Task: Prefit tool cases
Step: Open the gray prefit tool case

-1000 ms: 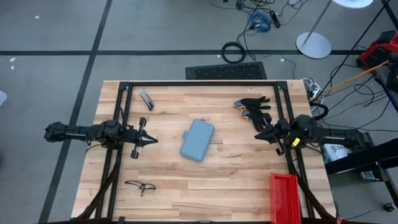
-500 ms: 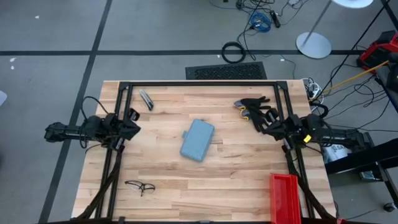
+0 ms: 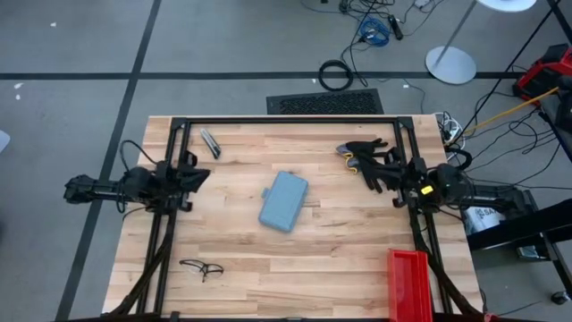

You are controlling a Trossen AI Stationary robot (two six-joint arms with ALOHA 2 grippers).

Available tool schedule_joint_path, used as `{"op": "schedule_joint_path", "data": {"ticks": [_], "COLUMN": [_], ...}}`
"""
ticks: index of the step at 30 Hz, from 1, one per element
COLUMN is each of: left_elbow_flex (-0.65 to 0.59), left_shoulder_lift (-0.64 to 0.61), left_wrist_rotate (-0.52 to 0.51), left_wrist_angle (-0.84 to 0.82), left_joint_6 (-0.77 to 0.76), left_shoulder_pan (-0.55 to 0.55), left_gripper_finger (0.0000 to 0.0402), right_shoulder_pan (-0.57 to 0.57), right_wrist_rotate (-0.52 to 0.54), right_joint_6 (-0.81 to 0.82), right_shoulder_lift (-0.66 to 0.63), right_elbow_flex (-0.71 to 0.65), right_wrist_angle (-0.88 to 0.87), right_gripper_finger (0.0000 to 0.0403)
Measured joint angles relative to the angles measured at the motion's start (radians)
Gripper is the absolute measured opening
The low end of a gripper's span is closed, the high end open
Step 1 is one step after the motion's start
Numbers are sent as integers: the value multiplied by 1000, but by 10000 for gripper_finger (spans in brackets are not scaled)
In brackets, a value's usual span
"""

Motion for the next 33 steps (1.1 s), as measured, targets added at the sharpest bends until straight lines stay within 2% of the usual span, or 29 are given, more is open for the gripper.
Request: {"op": "schedule_joint_path", "data": {"ticks": [5, 7, 10, 12, 16, 18, 21, 23, 25, 29, 33], "left_elbow_flex": [2, 20, 69, 99, 166, 199, 238, 267, 295, 317, 319], "left_shoulder_lift": [69, 111, 199, 282, 461, 542, 632, 678, 709, 776, 856], "left_wrist_rotate": [-32, -50, -63, -112, -217, -237, -239, -241, -260, -323, -295], "left_wrist_angle": [-40, -45, -81, -96, -97, -98, -101, -131, -234, -401, -405], "left_joint_6": [2, 1, -3, -53, -76, -53, -21, -26, -48, -211, -334], "left_shoulder_pan": [0, 0, 0, 0, 0, 1, 1, 5, 7, 28, 36], "left_gripper_finger": [72, 89, 104, 106, 93, 72, 22, 8, 5, 4, 3], "right_shoulder_pan": [0, 1, 13, 24, 57, 73, 94, 109, 116, 116, 119], "right_wrist_rotate": [90, 95, 96, 97, 178, 223, 232, 232, 229, 229, 230], "right_joint_6": [15, -3, -26, -28, -31, -47, -53, -34, 24, 171, 260], "right_shoulder_lift": [97, 156, 279, 382, 601, 703, 837, 912, 981, 1102, 1227], "right_elbow_flex": [39, 85, 193, 289, 509, 605, 720, 766, 799, 808, 807], "right_wrist_angle": [23, 23, 0, -58, -269, -394, -519, -578, -647, -787, -865], "right_gripper_finger": [88, 108, 129, 132, 107, 75, 18, 8, 6, 1, 0]}}
